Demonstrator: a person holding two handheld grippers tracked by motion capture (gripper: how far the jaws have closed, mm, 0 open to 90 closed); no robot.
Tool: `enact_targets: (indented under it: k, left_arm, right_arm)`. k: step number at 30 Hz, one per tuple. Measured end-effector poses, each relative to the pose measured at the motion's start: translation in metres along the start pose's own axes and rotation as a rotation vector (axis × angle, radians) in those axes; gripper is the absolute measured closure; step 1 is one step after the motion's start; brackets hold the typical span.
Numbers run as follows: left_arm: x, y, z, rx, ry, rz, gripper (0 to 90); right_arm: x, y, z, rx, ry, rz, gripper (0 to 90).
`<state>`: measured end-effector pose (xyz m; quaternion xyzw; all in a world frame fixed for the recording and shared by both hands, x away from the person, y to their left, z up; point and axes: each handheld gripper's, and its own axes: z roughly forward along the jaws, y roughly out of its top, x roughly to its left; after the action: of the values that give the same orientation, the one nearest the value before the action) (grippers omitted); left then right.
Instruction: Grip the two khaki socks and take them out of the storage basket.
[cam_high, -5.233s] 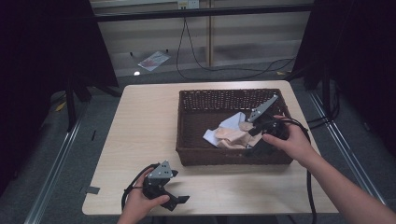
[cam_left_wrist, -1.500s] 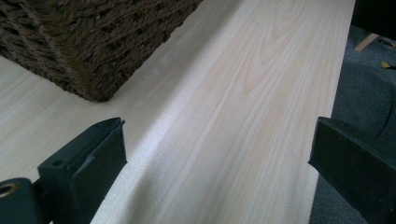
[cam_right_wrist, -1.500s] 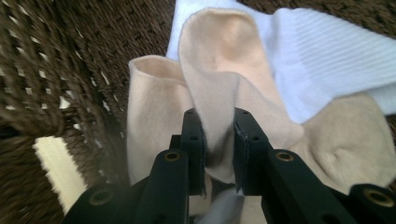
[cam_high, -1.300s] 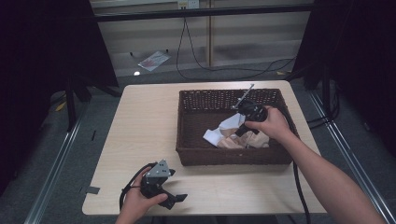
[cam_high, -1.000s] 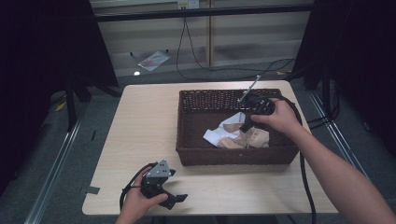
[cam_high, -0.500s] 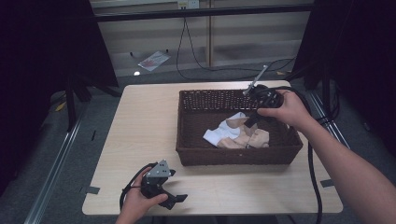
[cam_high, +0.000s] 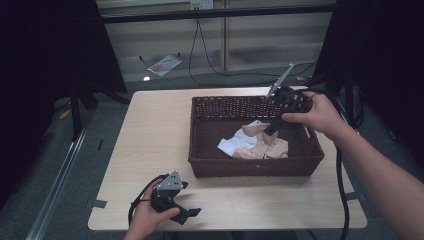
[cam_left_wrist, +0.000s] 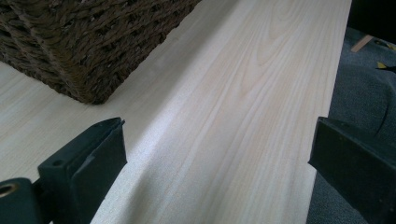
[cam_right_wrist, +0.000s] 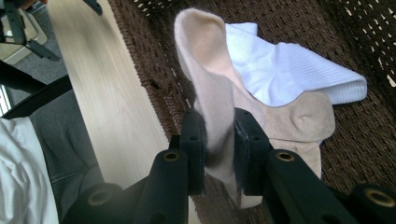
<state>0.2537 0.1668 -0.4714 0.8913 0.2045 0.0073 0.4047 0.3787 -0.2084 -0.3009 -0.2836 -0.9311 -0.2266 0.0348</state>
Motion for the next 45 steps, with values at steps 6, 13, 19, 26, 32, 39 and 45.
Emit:
enact_targets:
  k: [6, 13, 19, 26, 32, 39, 45]
  left_arm:
    - [0.0, 0.0, 0.0, -0.009, -0.002, -0.002, 3.2]
    - [-0.001, 0.0, 0.001, -0.013, -0.003, -0.005, 3.2]
    - [-0.001, 0.0, 0.001, 0.001, -0.005, -0.001, 3.2]
    - [-0.001, 0.0, 0.001, -0.004, -0.005, -0.002, 3.2]
    - [-0.001, 0.0, 0.001, -0.003, -0.004, -0.003, 3.2]
    - [-0.001, 0.0, 0.001, 0.005, -0.002, -0.003, 3.2]
    - [-0.001, 0.0, 0.001, -0.004, -0.002, -0.007, 3.2]
  right_arm:
    - [0.01, -0.003, -0.006, -0.013, 0.02, -0.026, 76.0]
    - [0.022, -0.008, -0.012, -0.042, 0.047, -0.066, 76.0]
    - [0.033, -0.01, -0.014, -0.037, 0.08, -0.102, 76.0]
    - [0.039, -0.012, -0.013, -0.034, 0.099, -0.125, 75.8]
    - [0.044, -0.014, -0.008, -0.021, 0.135, -0.144, 75.8]
    - [0.051, -0.019, 0.002, -0.016, 0.177, -0.153, 75.6]
    - [0.056, -0.022, 0.016, 0.01, 0.182, -0.163, 75.2]
